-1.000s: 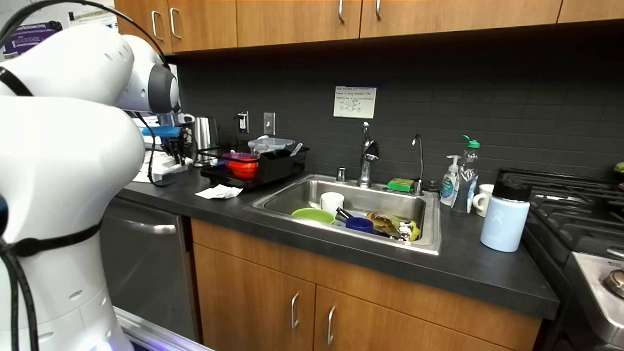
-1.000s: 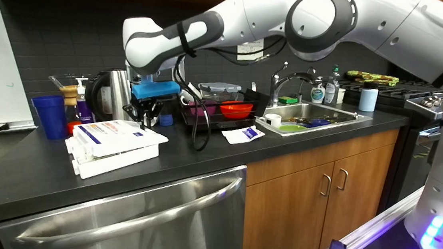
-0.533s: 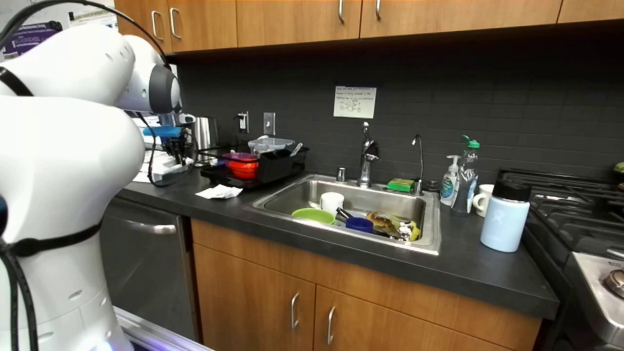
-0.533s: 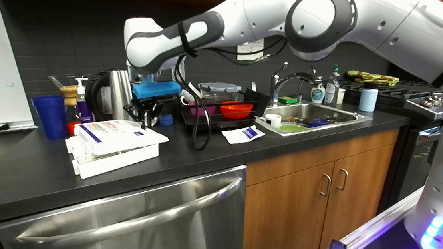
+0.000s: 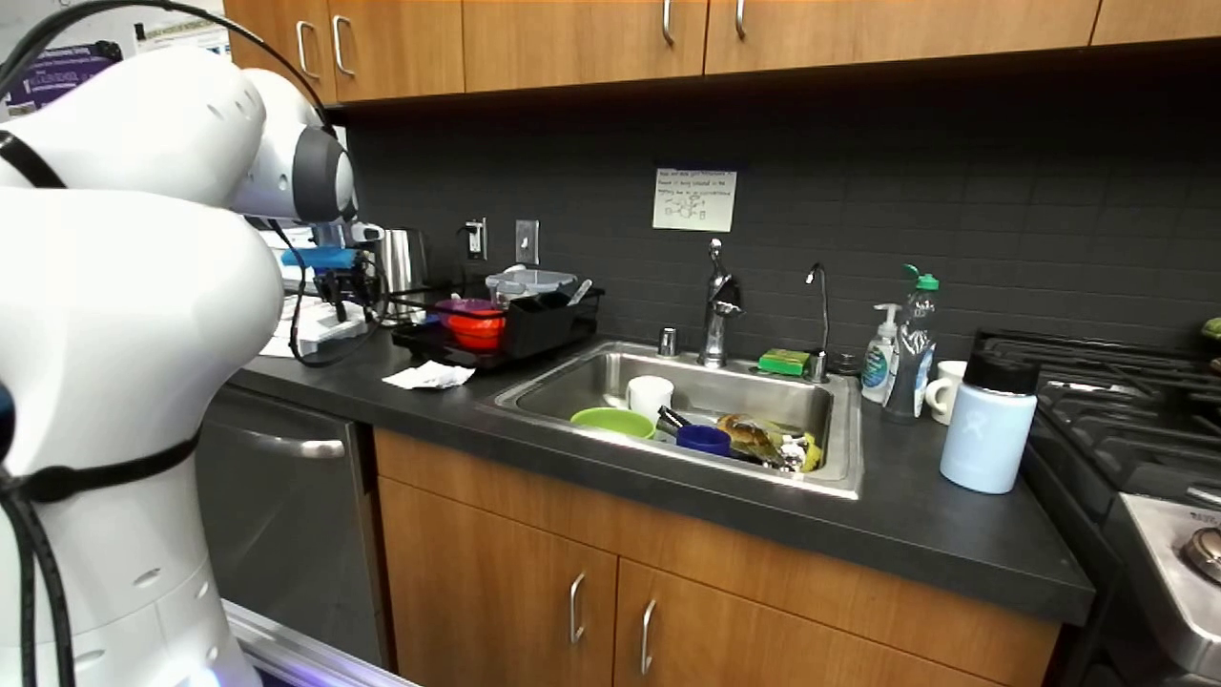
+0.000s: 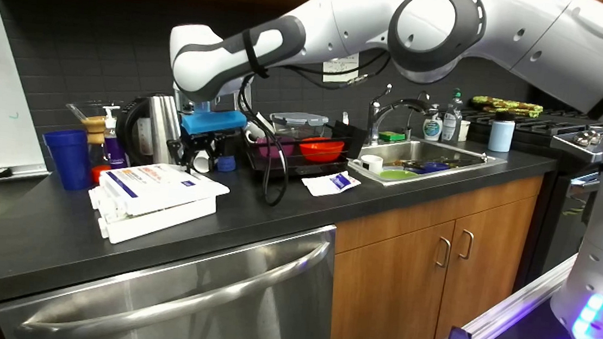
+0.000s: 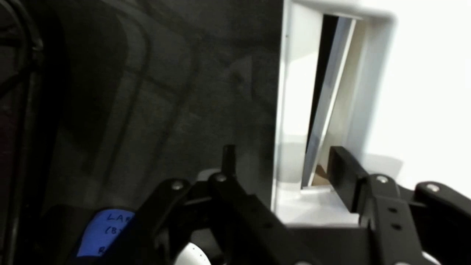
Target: Put the white lid on top of the white box on the left.
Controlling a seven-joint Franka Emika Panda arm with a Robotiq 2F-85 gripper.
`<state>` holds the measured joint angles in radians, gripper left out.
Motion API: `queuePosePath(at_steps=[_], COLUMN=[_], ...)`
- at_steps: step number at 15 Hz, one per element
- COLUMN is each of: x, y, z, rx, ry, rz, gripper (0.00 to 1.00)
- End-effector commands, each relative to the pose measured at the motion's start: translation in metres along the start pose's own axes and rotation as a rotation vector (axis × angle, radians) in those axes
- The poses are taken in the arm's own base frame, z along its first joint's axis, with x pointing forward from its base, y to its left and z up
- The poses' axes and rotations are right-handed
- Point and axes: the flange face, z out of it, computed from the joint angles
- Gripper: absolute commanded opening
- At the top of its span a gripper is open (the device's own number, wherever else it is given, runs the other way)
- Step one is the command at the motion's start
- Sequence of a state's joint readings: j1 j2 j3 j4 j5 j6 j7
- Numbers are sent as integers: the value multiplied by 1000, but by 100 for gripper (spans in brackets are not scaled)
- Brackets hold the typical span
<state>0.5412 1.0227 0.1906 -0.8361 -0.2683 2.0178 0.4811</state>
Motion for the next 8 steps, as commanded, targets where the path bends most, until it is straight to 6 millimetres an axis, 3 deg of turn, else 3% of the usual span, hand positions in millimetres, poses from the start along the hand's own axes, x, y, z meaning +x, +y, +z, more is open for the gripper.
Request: queuePosePath(at_steps=[1,3,4,8], x=[1,1,1,2], y=[4,4,5,8], z=[-5,-5,-5,-5], rx=[15,18,18,18], ry=[-11,-12,-13,-14], rz=[-15,-15,-13,-9], gripper=[44,42,37,5])
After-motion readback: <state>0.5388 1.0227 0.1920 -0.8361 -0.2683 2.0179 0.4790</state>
